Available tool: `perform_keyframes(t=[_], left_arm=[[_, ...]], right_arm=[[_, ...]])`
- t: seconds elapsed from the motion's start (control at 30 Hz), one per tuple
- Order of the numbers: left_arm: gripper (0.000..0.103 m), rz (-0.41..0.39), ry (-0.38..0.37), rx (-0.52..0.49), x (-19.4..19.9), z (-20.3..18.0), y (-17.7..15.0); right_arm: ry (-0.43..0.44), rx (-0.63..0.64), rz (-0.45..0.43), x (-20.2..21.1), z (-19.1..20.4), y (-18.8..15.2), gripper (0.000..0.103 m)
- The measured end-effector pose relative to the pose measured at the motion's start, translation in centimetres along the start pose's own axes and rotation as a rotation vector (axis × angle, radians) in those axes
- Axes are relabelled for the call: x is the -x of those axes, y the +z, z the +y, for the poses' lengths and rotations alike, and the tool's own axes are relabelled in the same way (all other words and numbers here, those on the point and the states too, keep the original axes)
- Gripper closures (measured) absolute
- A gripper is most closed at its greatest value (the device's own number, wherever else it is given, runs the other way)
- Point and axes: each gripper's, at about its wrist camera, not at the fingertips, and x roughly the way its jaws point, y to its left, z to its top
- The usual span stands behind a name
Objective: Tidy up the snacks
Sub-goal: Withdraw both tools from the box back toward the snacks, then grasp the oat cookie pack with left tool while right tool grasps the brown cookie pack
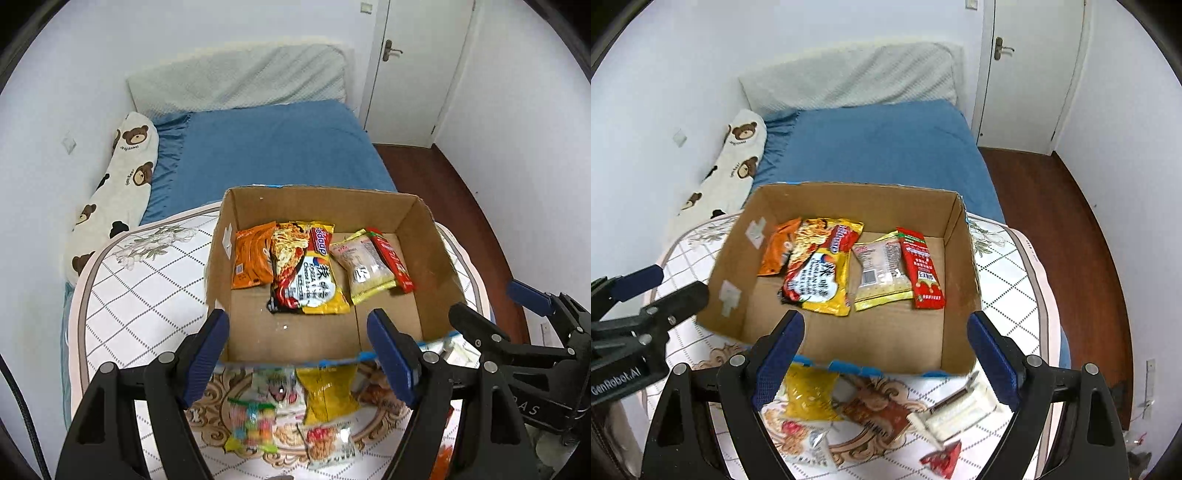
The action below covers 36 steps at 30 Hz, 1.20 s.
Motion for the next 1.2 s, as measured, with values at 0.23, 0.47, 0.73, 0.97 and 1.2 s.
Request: perform_keyframes(t=[0.23, 0.47, 0.73, 0.97, 1.2], left_arm=[[0.027, 0.045, -0.015, 0.052, 1.1, 1.0, -4.7], [0.027, 0.325, -0.057, 0.125, -6.5, 0.5, -13.0], [0.027, 0.609, -0.127, 0.123, -17.2, -2.8, -17.6], [0.046, 0.573, -0.088, 0.148, -17.5, -1.9, -18.7], [0.046, 0.581, -0.057, 0.193, -16.6, 0.5, -20.9]], right_arm=[[0.066, -0.086, 0.056, 1.2, -0.1, -4.9, 0.011], [0.094, -0.205, 0.187, -2.6, -2.8, -10.9, 0.011], [0.107, -0.070, 0.272, -7.7, -3.6, -13.0, 0.032], [0.093, 0.268, 0.379, -13.4, -0.5, -11.9, 0.032], [0.099, 0.536, 0.463, -18.5, 2.9, -12.5, 0.032]])
